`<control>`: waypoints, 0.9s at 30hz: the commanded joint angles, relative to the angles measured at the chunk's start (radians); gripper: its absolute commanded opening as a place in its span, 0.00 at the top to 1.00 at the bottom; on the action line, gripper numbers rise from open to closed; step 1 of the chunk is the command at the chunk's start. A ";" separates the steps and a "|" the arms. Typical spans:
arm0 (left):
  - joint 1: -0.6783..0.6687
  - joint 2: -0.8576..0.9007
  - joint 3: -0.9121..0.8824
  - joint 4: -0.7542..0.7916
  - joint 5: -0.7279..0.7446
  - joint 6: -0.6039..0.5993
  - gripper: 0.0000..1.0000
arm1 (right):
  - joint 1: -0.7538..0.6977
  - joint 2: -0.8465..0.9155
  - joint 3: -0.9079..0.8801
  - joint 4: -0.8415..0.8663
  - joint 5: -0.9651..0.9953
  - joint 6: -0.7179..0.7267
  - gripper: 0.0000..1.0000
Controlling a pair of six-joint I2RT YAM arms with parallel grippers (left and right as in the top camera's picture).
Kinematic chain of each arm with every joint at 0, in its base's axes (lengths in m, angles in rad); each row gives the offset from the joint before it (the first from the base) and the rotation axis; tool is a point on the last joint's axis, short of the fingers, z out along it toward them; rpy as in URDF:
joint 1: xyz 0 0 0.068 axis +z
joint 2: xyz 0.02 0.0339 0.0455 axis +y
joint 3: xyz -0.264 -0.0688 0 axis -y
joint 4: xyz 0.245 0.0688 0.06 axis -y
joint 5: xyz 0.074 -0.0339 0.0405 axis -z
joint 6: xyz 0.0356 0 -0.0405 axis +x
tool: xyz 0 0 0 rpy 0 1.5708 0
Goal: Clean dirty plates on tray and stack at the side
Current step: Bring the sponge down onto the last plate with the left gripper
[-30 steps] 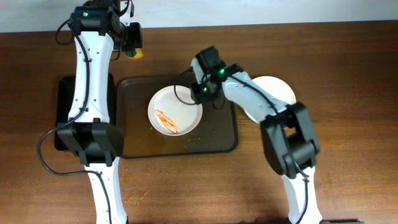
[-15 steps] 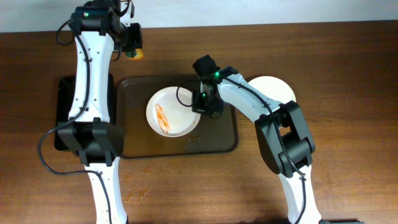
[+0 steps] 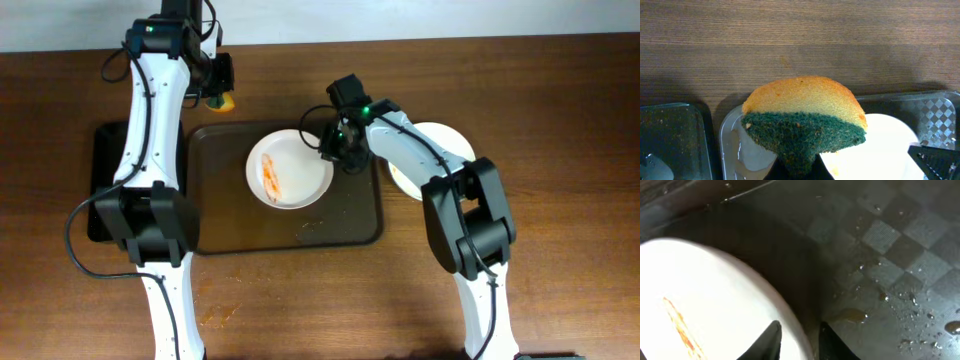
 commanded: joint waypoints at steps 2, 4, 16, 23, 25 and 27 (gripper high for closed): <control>-0.004 0.010 -0.023 0.008 0.003 0.022 0.99 | 0.049 0.002 -0.003 0.002 -0.005 -0.132 0.79; -0.004 0.010 -0.023 0.011 0.003 0.022 1.00 | 0.060 0.002 -0.003 0.002 0.006 -0.130 0.92; -0.044 0.011 -0.112 -0.005 0.003 0.019 0.99 | 0.031 0.002 -0.003 -0.040 0.013 -0.010 0.75; -0.050 0.011 -0.204 -0.001 0.010 0.019 1.00 | 0.030 0.002 -0.003 -0.041 -0.021 -0.041 0.96; -0.050 0.011 -0.211 -0.003 0.049 0.039 1.00 | 0.030 0.002 -0.003 -0.034 -0.023 -0.041 0.96; -0.050 0.011 -0.227 0.003 0.099 0.079 1.00 | 0.030 0.002 -0.004 -0.035 -0.023 -0.041 0.96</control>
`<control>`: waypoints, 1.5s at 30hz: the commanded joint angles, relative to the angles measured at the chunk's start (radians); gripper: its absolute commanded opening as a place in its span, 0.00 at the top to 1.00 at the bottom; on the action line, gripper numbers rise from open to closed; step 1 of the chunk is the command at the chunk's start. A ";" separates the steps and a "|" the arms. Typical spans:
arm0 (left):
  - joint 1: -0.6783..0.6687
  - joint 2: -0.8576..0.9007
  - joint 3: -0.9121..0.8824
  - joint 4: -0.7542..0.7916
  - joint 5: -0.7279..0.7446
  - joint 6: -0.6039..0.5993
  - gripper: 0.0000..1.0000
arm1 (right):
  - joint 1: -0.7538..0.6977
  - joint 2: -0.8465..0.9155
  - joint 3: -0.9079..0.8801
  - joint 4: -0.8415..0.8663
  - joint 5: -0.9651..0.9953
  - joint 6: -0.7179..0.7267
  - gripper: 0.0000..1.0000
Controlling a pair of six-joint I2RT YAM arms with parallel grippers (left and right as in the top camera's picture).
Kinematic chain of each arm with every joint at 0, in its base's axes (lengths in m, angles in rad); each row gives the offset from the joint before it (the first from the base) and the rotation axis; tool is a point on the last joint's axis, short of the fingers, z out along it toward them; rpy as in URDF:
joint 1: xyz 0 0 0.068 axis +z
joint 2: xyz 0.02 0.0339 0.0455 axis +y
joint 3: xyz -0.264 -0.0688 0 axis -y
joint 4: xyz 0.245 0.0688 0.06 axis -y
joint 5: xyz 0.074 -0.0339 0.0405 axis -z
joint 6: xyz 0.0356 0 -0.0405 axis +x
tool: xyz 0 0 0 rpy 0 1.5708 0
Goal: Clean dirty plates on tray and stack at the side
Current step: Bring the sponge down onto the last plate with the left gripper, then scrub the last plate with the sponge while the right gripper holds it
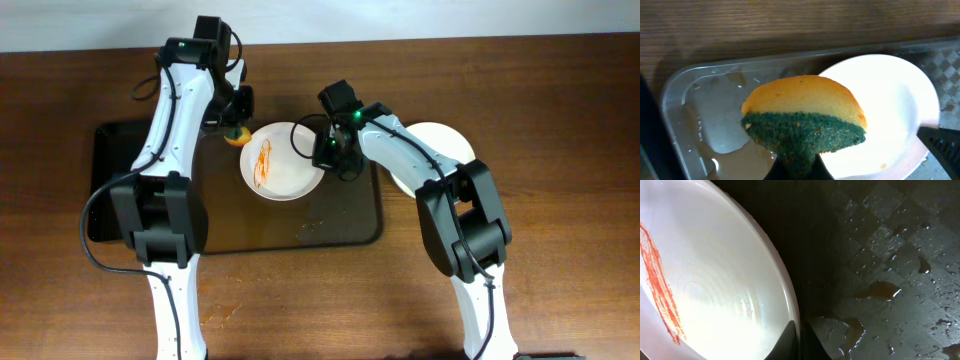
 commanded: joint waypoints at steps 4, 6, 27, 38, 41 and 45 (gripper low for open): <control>0.003 0.011 -0.092 0.041 0.169 0.166 0.99 | -0.003 0.002 -0.005 0.007 -0.010 -0.014 0.96; -0.003 0.011 -0.151 0.089 0.167 0.183 0.99 | -0.003 0.002 -0.005 0.008 -0.010 -0.014 0.96; -0.071 0.013 -0.522 0.661 0.151 0.183 1.00 | -0.003 0.002 -0.005 0.015 -0.010 -0.022 0.96; -0.073 0.013 -0.522 0.175 -0.039 0.035 1.00 | -0.003 0.002 -0.005 0.015 -0.010 -0.030 0.96; -0.079 0.013 -0.522 0.238 -0.035 0.043 0.99 | -0.003 0.002 -0.005 0.015 -0.010 -0.030 0.96; -0.080 0.013 -0.522 0.465 0.116 0.252 1.00 | -0.003 0.002 -0.005 0.015 -0.010 -0.030 0.96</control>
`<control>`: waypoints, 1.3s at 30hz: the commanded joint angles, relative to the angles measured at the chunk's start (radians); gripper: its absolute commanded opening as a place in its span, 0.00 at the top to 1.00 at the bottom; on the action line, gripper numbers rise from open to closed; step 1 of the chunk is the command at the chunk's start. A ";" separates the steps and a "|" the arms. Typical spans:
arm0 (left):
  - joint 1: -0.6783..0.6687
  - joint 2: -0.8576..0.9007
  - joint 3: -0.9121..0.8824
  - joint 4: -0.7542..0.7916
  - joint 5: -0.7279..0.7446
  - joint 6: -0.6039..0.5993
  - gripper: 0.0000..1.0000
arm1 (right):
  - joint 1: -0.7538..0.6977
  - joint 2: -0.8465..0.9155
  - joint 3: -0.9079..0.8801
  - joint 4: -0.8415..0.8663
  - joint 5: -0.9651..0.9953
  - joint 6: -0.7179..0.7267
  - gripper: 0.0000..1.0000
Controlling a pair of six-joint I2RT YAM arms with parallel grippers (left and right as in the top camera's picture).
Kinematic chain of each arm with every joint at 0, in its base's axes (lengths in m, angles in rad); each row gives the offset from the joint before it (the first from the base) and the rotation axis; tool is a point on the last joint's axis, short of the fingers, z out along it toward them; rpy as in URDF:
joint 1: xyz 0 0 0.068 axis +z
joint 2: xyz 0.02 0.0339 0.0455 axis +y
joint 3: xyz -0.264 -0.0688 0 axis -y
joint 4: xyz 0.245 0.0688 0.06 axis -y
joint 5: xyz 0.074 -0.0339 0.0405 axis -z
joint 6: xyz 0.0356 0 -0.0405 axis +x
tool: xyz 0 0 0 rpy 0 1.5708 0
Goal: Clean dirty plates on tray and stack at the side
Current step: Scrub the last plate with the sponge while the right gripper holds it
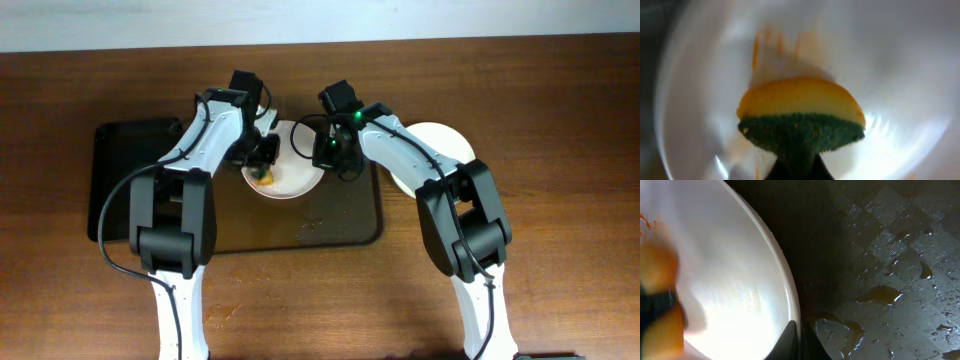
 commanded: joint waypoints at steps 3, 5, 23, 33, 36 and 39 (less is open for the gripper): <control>-0.001 0.074 -0.047 0.214 0.034 0.151 1.00 | -0.003 0.002 0.000 0.003 -0.005 -0.011 0.96; -0.001 0.074 -0.047 0.230 -0.053 0.135 1.00 | -0.003 0.002 0.000 0.003 -0.005 -0.011 0.96; -0.002 0.074 -0.046 -0.140 0.302 0.274 1.00 | -0.003 0.002 0.000 0.004 -0.005 -0.010 0.96; -0.002 0.074 -0.047 0.158 -0.004 0.026 0.99 | -0.003 0.002 0.000 0.004 -0.005 -0.011 0.96; -0.002 0.074 -0.047 0.213 -0.312 -0.169 0.99 | -0.003 0.002 0.000 0.004 -0.002 -0.011 0.96; -0.002 0.074 -0.047 0.169 -0.502 -0.291 1.00 | -0.003 0.002 0.000 0.004 -0.002 -0.011 0.96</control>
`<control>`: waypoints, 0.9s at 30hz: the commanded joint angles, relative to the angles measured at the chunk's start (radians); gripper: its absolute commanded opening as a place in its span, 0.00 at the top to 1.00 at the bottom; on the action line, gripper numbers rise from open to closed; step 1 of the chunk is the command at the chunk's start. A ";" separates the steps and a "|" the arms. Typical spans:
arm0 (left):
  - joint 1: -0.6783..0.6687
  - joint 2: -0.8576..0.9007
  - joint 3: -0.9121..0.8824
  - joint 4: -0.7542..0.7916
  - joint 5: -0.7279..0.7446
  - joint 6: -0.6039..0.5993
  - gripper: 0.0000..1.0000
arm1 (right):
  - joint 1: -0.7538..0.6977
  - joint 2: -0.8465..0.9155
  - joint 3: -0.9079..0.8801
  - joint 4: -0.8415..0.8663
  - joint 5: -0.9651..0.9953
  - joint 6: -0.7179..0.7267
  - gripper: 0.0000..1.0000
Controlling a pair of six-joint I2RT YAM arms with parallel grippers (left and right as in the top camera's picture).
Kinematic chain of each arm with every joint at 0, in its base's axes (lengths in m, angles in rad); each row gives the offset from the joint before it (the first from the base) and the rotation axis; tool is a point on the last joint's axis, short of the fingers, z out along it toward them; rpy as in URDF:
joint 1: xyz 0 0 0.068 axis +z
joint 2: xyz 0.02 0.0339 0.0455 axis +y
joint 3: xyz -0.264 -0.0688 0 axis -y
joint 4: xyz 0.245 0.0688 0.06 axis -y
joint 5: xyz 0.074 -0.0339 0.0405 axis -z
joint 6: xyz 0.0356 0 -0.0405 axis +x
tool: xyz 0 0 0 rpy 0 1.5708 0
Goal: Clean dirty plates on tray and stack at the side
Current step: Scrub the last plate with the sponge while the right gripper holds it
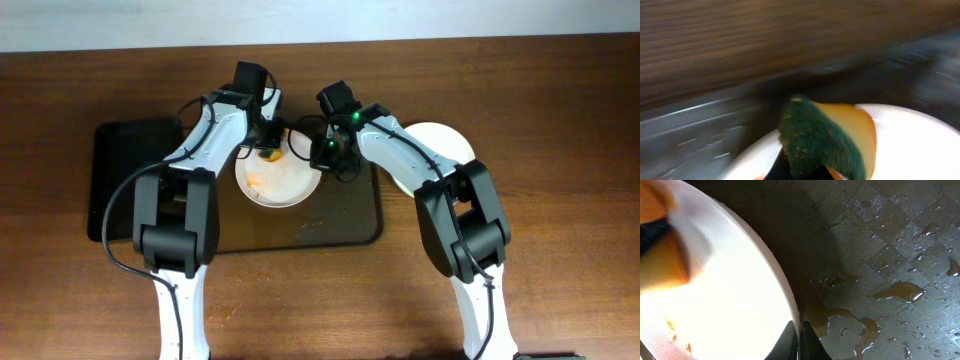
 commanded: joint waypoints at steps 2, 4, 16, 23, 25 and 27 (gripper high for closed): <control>0.013 0.064 -0.036 -0.138 -0.457 -0.290 1.00 | -0.007 0.002 0.000 0.000 0.021 0.001 0.96; 0.013 0.064 -0.036 -0.270 -0.412 -0.298 1.00 | -0.007 0.002 0.000 0.000 0.020 0.001 0.96; 0.013 0.064 -0.036 -0.373 0.310 0.262 1.00 | -0.007 0.002 0.000 -0.001 0.016 0.001 0.96; 0.013 0.064 -0.036 -0.109 0.277 0.271 1.00 | -0.007 0.002 0.000 -0.001 0.017 -0.008 0.96; 0.013 0.064 -0.036 -0.021 0.144 0.223 1.00 | -0.007 0.002 0.000 -0.001 0.017 -0.007 0.96; 0.013 0.066 -0.036 0.035 -0.005 0.153 1.00 | -0.007 0.002 0.000 0.000 0.017 -0.007 0.96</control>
